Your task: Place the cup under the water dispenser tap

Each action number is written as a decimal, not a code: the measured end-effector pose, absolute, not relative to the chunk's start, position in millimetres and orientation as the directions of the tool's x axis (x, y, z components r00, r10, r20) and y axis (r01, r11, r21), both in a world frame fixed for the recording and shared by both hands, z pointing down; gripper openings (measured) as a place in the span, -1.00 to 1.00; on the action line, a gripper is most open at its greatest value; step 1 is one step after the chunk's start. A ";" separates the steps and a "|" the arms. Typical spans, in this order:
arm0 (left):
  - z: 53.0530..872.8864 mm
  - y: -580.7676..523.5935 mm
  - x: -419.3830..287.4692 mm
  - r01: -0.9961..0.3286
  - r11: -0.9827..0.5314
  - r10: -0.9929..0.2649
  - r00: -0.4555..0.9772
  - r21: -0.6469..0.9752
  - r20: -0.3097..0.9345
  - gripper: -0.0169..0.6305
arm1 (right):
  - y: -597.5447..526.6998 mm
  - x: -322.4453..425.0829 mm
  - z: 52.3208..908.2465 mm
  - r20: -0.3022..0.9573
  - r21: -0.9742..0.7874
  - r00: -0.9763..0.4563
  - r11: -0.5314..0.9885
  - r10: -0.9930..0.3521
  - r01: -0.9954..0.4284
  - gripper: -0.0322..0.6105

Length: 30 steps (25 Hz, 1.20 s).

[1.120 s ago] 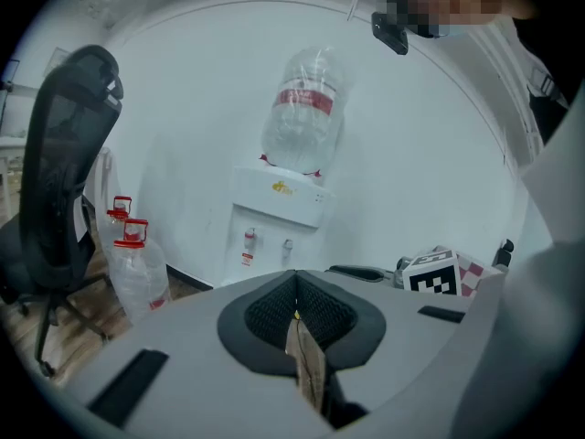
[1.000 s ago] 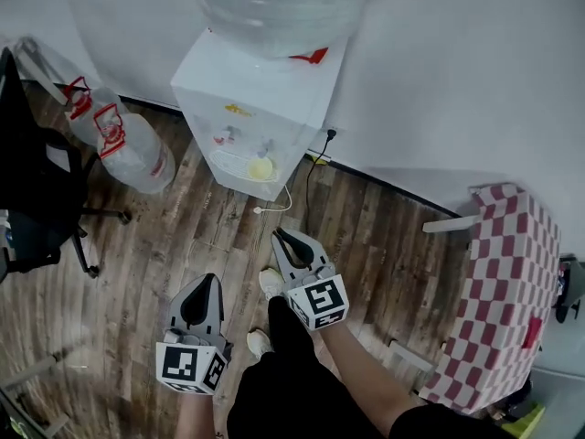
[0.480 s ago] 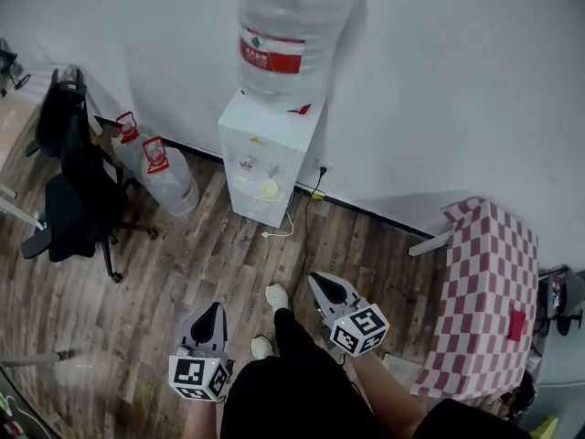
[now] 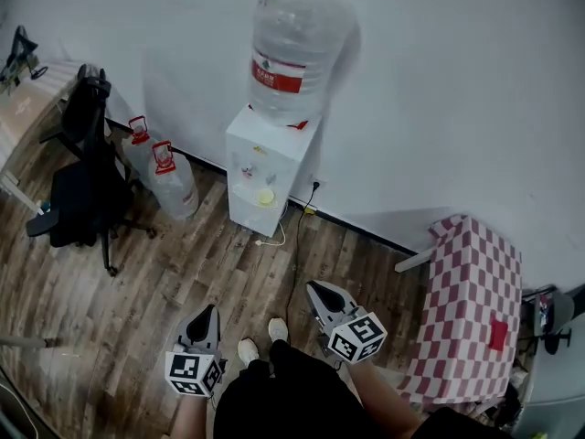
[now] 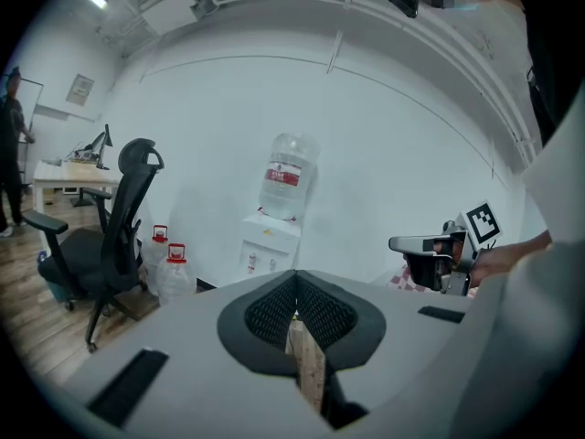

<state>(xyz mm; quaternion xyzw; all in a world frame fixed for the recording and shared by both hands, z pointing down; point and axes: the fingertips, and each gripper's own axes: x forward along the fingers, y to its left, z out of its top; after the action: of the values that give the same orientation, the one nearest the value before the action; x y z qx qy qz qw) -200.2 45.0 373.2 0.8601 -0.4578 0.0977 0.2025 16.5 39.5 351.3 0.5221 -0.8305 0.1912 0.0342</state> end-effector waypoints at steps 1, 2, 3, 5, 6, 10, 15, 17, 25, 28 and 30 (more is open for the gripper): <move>372.3 45.3 -198.9 -0.827 -0.502 -0.748 0.562 0.253 0.352 -0.91 | 41.4 17.7 349.7 0.256 -0.277 -0.455 0.386 -0.853 -0.880 -0.83; 371.3 45.9 -196.6 -0.826 -0.507 -0.747 0.564 0.247 0.352 -0.91 | 43.4 19.5 348.0 0.254 -0.273 -0.457 0.390 -0.852 -0.879 -0.83; 370.1 46.3 -193.6 -0.825 -0.511 -0.745 0.566 0.242 0.353 -0.91 | 45.0 21.9 346.3 0.251 -0.269 -0.459 0.394 -0.852 -0.879 -0.83; 366.1 45.8 -185.4 -0.821 -0.524 -0.742 0.571 0.227 0.352 -0.91 | 46.8 28.8 343.5 0.240 -0.271 -0.461 0.398 -0.854 -0.877 -0.83; 363.4 45.5 -180.5 -0.820 -0.530 -0.741 0.572 0.216 0.352 -0.91 | 47.9 33.1 342.4 0.234 -0.275 -0.463 0.398 -0.855 -0.875 -0.83; 352.2 42.8 -161.2 -0.833 -0.529 -0.760 0.551 0.165 0.345 -0.91 | 53.3 52.7 336.2 0.208 -0.292 -0.478 0.412 -0.854 -0.863 -0.83; 344.5 37.9 -125.3 -0.848 -0.511 -0.774 0.526 0.140 0.352 -0.91 | 53.9 72.5 323.1 0.195 -0.254 -0.529 0.478 -0.826 -0.841 -0.83; 340.4 39.2 -105.9 -0.845 -0.511 -0.772 0.532 0.158 0.349 -0.91 | 54.5 78.9 319.5 0.189 -0.251 -0.554 0.505 -0.811 -0.826 -0.83; 329.5 31.9 -76.7 -0.855 -0.489 -0.795 0.518 0.170 0.315 -0.91 | 41.6 106.2 319.5 0.183 -0.276 -0.571 0.515 -0.800 -0.811 -0.83; 333.3 36.8 -81.6 -0.864 -0.472 -0.800 0.504 0.176 0.326 -0.91 | 41.7 114.5 327.2 0.207 -0.272 -0.563 0.506 -0.800 -0.819 -0.83; 338.0 39.8 -85.1 -0.867 -0.464 -0.799 0.498 0.182 0.338 -0.91 | 40.9 118.7 331.3 0.216 -0.268 -0.554 0.497 -0.804 -0.825 -0.83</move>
<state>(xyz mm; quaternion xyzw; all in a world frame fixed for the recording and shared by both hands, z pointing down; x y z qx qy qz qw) -85.1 39.8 338.0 0.8493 -0.4903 0.1030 0.1666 118.7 40.9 331.3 0.4710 -0.8647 0.1717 0.0313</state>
